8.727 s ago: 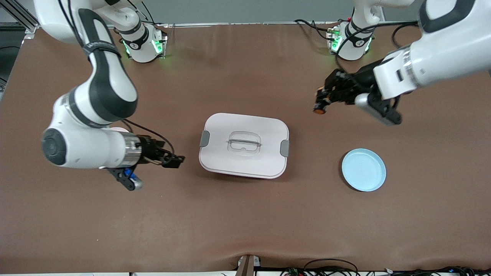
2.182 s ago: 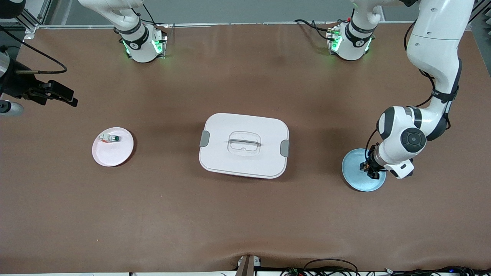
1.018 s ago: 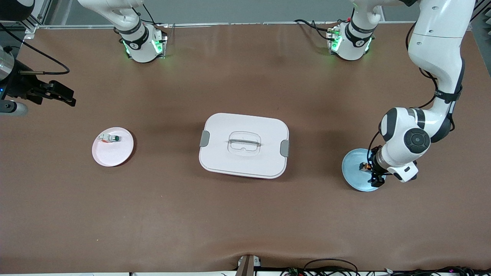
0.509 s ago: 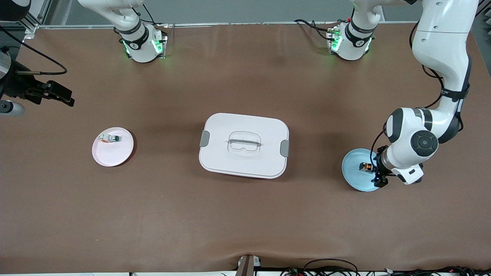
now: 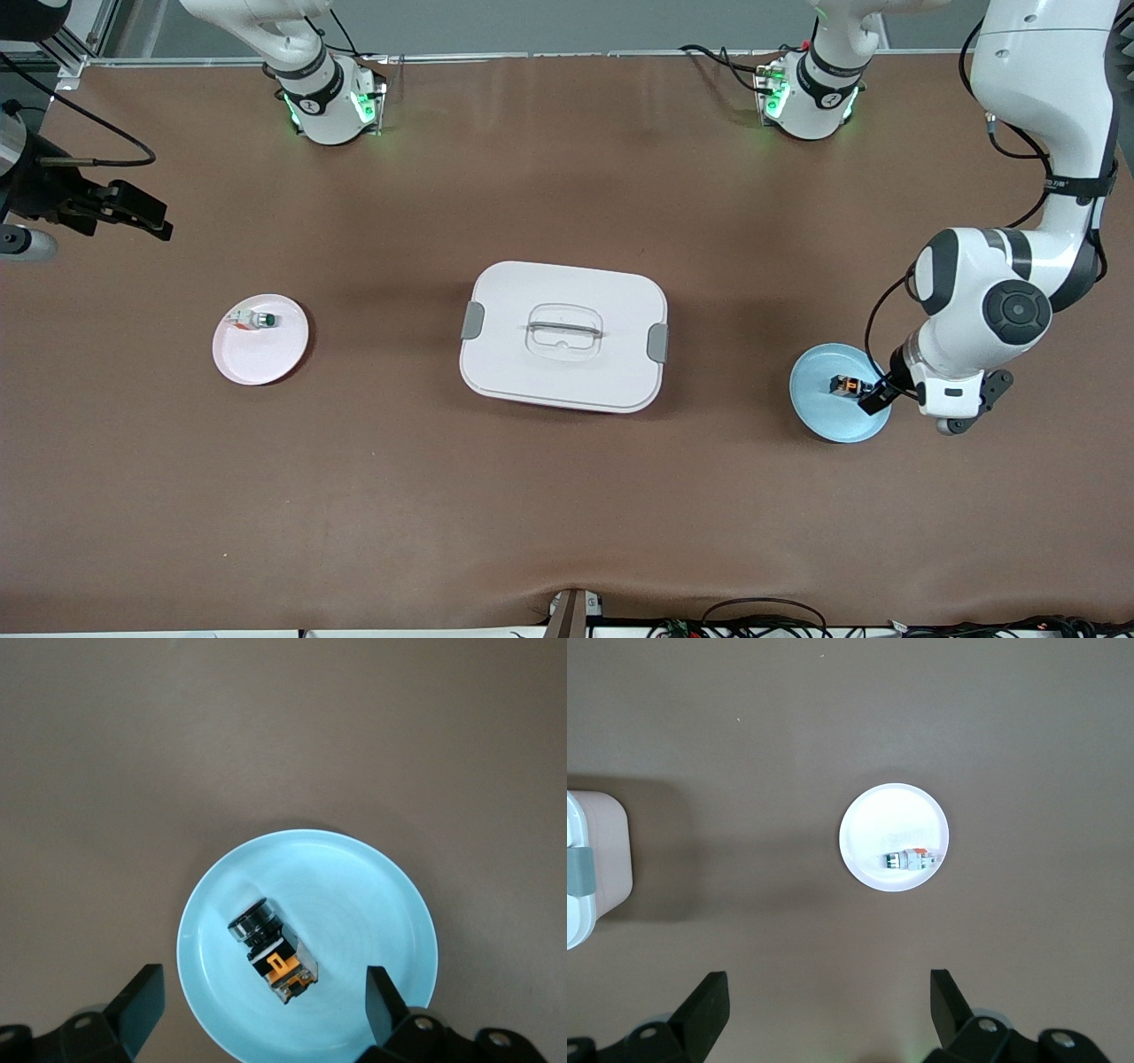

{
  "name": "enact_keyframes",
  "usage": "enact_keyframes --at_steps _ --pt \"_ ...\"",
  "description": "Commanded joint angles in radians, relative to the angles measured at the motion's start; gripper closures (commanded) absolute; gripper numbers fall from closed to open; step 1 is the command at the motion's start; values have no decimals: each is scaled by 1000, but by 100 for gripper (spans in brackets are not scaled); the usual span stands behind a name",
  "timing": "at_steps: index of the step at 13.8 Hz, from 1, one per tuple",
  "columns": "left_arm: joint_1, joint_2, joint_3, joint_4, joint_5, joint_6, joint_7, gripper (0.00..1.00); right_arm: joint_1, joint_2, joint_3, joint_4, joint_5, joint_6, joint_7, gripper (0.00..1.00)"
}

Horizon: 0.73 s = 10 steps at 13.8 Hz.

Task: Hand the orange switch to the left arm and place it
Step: 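Lower the switch onto the light-blue plate and open the left gripper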

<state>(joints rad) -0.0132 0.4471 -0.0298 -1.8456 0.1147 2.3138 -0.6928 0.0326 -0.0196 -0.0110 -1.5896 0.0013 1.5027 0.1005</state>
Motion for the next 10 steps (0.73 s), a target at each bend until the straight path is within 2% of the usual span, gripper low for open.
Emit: enact_keyframes --at_steps 1,4,10 --pt "4 -36 -1 -24 -16 -1 262 0 -13 -29 6 -30 20 8 -12 0" --pt "12 -50 -2 -21 -70 7 574 0 -31 -28 3 -29 61 8 -16 0" --pt "9 -65 -2 -9 -93 -8 587 0 -36 -28 5 -27 63 8 -58 0"
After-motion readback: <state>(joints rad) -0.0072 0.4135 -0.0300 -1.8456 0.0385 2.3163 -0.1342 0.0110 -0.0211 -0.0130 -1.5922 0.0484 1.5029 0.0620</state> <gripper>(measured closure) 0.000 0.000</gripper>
